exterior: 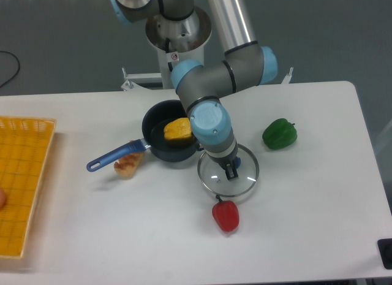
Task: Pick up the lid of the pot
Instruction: 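Lift the glass lid by its knob and carry it toward the pan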
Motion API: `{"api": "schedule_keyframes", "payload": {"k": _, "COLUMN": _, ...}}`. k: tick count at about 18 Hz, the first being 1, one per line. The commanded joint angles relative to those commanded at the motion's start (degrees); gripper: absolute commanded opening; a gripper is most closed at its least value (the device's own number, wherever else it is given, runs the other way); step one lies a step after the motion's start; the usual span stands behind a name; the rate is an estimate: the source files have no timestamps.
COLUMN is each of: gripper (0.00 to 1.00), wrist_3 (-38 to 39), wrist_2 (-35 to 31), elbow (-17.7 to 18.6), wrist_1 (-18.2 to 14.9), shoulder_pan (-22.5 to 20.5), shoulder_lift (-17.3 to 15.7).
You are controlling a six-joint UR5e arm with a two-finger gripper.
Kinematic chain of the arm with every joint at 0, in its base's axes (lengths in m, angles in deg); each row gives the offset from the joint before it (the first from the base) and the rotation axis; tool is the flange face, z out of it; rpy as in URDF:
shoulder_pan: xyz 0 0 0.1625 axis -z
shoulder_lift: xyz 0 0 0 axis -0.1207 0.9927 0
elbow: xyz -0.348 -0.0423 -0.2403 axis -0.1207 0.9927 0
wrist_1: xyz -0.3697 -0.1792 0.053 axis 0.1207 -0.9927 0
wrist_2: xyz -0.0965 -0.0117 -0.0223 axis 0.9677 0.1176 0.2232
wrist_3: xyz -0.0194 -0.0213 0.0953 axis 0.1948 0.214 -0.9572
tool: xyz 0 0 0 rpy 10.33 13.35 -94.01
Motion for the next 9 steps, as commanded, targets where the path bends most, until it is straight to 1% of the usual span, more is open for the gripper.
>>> {"api": "schedule_keyframes", "payload": {"k": 3, "gripper": 0.60, "wrist_3": -0.1, "wrist_2": 0.2, "elbow": -0.4, "wrist_1": -1.4, "shoulder_pan": -0.1, "shoulder_lift": -0.6}}
{"api": "schedule_keyframes", "payload": {"k": 5, "gripper": 0.60, "wrist_3": -0.1, "wrist_2": 1.8, "elbow": -1.1, "wrist_1": -2.7, "shoulder_pan": -0.1, "shoulder_lift": -1.1}}
{"api": "schedule_keyframes", "payload": {"k": 9, "gripper": 0.60, "wrist_3": 0.1, "wrist_2": 5.4, "elbow": -1.9, "wrist_1": -3.6, "shoulder_pan": -0.2, "shoulder_lift": -1.8}}
